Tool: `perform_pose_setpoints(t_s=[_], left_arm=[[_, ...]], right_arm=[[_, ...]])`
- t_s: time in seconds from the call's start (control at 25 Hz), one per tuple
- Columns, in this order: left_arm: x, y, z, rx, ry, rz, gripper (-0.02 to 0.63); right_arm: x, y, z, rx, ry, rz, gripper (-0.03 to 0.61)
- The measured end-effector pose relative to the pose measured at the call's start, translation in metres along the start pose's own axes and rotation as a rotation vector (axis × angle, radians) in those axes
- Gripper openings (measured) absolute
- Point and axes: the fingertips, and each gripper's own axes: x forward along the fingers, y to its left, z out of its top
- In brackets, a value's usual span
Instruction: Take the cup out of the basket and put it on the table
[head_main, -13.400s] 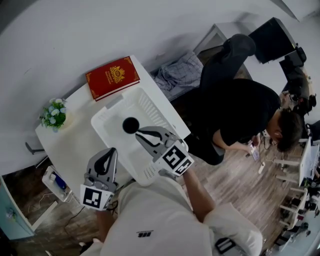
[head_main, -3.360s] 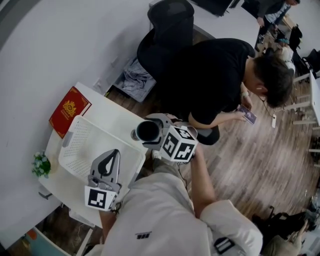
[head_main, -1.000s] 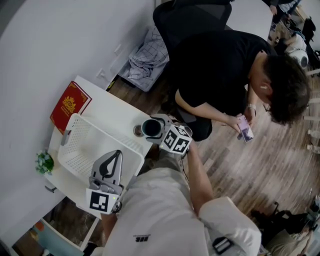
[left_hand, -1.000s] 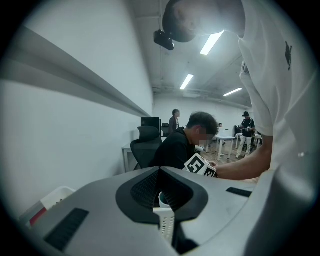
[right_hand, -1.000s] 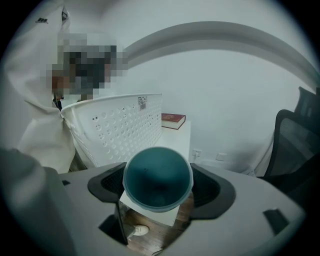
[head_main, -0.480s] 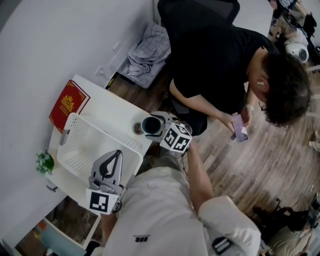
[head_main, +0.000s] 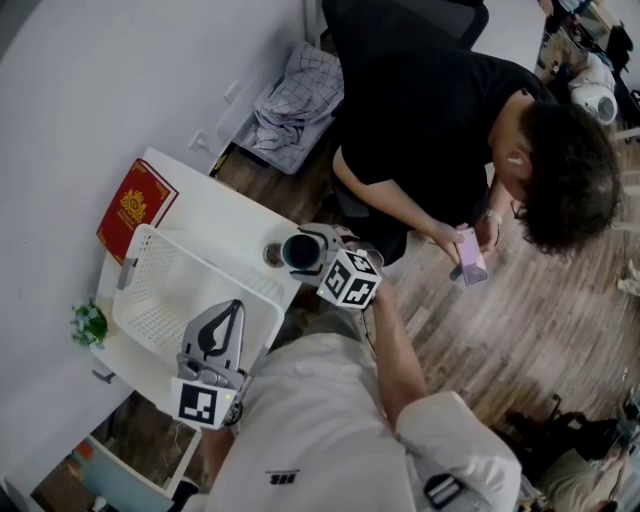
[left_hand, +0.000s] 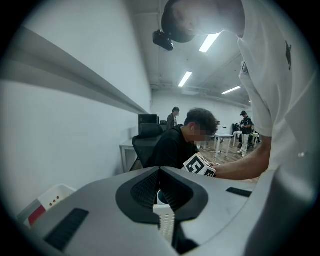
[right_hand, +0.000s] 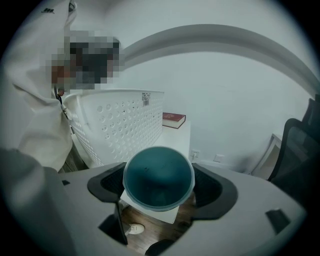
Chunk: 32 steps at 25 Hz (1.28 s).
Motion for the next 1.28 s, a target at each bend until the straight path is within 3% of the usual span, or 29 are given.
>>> perform_pose_setpoints(t_s=[1.28], left_arm=[[-0.010,-0.007,-0.003,-0.005,-0.004,0.013,0.009]], right_arm=[[0.003,-0.003,-0.004,0.017,0.040,-0.032,0.393]])
